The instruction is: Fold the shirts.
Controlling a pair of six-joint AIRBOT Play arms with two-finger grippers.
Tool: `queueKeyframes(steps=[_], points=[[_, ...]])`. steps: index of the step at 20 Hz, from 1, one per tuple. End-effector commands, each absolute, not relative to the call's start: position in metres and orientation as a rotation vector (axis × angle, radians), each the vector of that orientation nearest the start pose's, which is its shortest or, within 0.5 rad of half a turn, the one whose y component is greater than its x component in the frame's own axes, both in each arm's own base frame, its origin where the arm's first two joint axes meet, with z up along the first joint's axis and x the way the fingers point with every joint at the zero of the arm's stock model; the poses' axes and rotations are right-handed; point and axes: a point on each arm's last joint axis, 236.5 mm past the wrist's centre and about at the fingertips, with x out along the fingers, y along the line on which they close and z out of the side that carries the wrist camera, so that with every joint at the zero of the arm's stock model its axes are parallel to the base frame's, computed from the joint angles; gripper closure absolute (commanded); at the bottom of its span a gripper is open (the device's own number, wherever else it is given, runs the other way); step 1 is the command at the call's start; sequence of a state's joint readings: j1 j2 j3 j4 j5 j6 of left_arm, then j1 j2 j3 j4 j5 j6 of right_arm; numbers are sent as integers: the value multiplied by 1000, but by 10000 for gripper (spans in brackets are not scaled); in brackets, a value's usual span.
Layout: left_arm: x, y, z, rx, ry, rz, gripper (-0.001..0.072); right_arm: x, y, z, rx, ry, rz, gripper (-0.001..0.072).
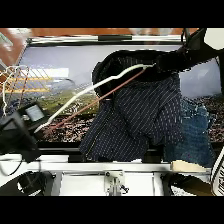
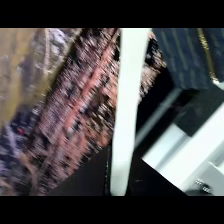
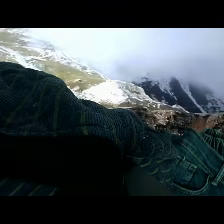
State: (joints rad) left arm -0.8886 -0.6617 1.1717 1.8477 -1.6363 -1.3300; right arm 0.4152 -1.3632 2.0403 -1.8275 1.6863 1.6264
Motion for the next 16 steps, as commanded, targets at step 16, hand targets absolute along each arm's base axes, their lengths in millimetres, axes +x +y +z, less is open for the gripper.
queueKeyframes(steps=[16], points=[[251,-196,192,1060,738,-748,654,400,122,363,-549,458,297,595]])
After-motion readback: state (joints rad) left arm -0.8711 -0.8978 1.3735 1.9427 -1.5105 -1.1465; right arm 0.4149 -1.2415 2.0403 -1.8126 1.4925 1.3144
